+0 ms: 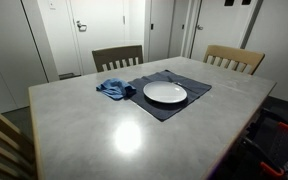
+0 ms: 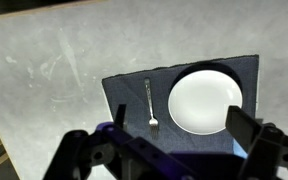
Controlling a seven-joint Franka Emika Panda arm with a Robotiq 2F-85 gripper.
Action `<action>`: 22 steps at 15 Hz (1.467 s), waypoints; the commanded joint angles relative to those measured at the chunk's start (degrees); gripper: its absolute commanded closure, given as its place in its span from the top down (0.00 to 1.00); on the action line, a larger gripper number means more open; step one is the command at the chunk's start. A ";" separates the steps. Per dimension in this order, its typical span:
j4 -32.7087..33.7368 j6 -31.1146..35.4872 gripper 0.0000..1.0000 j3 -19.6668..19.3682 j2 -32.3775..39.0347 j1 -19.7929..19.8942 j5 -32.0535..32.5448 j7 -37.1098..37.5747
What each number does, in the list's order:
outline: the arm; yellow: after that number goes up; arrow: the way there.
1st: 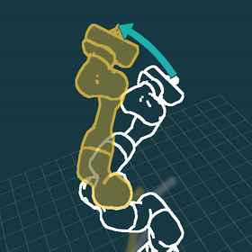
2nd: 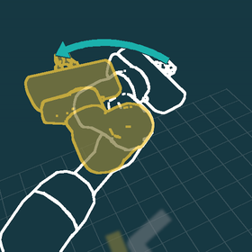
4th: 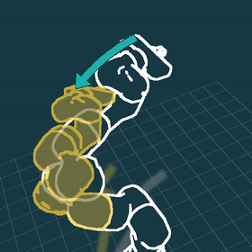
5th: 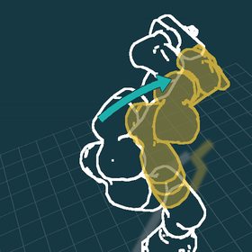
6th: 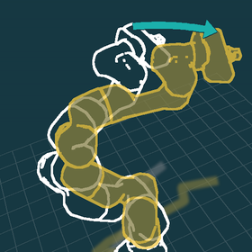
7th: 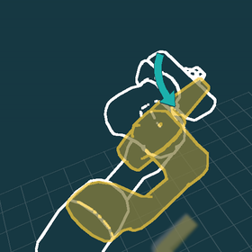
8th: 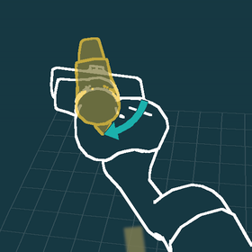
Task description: Place the fork on the plate
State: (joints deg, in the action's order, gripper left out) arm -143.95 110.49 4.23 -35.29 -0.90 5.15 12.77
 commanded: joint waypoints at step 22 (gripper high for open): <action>12.27 18.49 1.00 -7.71 27.49 1.51 -6.05 -17.13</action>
State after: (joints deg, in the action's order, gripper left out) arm -131.75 129.14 -4.14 -7.77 -0.06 -0.79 -4.29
